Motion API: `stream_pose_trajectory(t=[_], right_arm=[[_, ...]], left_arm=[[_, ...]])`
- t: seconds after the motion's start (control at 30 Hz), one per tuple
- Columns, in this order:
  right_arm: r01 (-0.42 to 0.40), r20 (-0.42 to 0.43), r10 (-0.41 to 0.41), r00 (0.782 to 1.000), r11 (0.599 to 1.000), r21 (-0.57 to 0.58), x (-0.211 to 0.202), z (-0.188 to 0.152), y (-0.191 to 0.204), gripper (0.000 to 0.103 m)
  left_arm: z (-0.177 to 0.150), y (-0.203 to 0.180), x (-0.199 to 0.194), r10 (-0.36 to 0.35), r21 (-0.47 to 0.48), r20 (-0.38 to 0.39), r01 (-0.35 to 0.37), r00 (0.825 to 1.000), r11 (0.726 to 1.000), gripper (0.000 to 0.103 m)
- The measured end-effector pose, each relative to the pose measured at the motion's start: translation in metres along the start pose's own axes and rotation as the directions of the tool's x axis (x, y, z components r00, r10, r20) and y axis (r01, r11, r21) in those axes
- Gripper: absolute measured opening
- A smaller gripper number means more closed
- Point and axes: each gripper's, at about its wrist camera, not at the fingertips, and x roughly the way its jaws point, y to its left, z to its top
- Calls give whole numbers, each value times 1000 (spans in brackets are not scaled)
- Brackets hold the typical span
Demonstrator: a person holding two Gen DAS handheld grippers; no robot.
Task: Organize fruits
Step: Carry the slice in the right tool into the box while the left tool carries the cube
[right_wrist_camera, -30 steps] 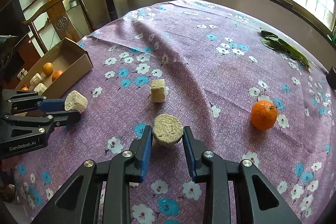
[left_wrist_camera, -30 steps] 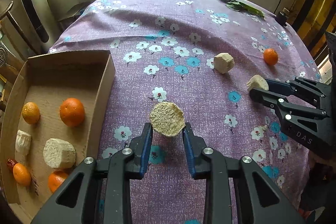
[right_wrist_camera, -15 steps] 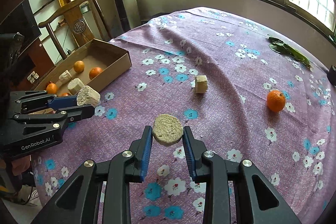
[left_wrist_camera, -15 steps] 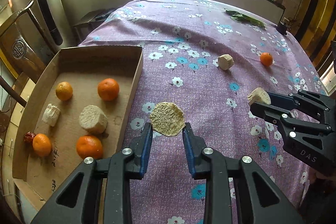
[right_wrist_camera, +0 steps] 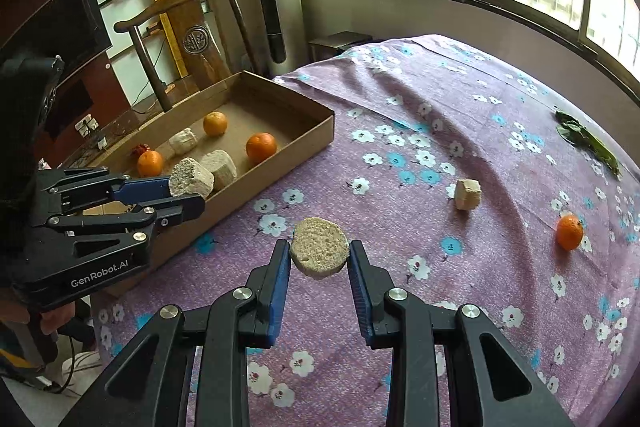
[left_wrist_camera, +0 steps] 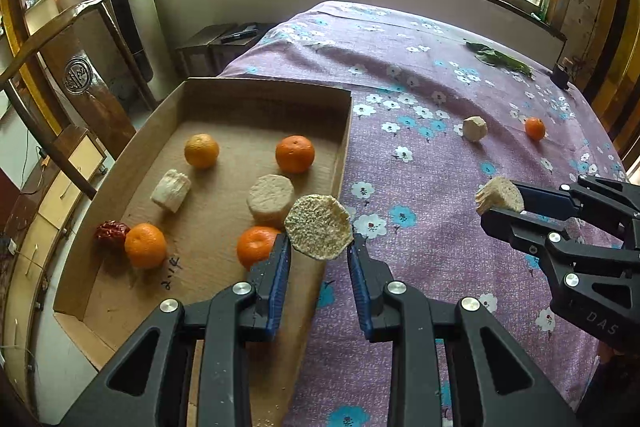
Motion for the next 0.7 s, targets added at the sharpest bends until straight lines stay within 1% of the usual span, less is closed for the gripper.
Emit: stream_pose_trajectory(t=[0.2,0.43,0.7], right_arm=[[-17,-14,17,1000,999,-51,9,12,24,32],[-53,-30,50,998,993,-108,26,27,50,32],[-105,-62,96,993,979,-174,50,43,81,32]], left_arm=[[-5,27,-8,2,-51,10,-2,1000,999,28],[-15,64,-15,2,-109,3,-2,1000,994,28],[-28,97,-14,8,-165,-24,-12,1000,986,28]])
